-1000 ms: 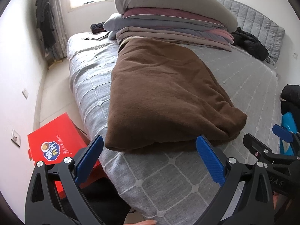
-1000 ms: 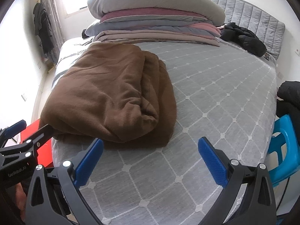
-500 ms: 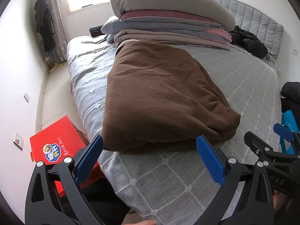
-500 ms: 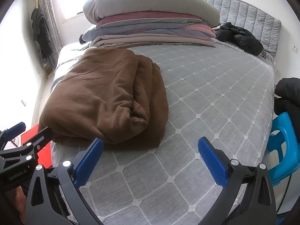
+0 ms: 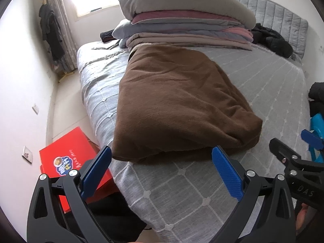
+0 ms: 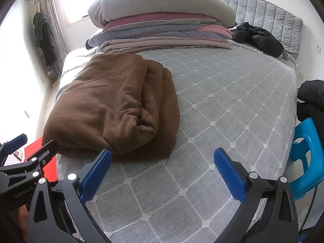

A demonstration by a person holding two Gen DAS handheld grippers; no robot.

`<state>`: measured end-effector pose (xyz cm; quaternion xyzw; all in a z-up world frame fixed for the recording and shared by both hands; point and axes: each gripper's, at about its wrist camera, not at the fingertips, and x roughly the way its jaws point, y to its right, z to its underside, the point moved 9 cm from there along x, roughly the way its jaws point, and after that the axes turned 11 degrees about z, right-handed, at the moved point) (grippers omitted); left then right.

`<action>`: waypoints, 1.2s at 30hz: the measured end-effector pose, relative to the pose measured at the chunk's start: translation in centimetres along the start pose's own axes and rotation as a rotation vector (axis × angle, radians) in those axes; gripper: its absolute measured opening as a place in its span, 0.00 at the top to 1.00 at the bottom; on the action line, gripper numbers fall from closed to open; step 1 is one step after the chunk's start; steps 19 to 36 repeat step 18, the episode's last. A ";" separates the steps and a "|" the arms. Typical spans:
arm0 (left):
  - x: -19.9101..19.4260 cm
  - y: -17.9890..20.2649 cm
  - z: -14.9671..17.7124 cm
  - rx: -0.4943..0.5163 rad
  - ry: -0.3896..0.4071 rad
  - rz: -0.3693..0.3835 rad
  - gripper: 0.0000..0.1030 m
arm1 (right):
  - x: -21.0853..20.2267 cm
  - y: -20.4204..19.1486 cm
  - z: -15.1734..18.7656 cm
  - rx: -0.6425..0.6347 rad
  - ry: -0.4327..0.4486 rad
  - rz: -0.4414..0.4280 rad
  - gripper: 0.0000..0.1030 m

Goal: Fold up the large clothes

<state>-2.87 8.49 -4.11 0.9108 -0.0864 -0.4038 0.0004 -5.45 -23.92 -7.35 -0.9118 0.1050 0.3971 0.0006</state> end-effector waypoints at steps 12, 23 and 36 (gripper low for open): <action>-0.2 0.8 0.2 -0.017 0.017 0.072 0.07 | 0.1 0.1 0.2 0.005 -0.002 -0.009 0.06; -0.4 1.0 0.2 -0.001 0.027 0.054 0.07 | -0.1 0.3 0.2 0.012 0.001 -0.012 0.06; -0.4 1.0 0.2 -0.001 0.027 0.054 0.07 | -0.1 0.3 0.2 0.012 0.001 -0.012 0.06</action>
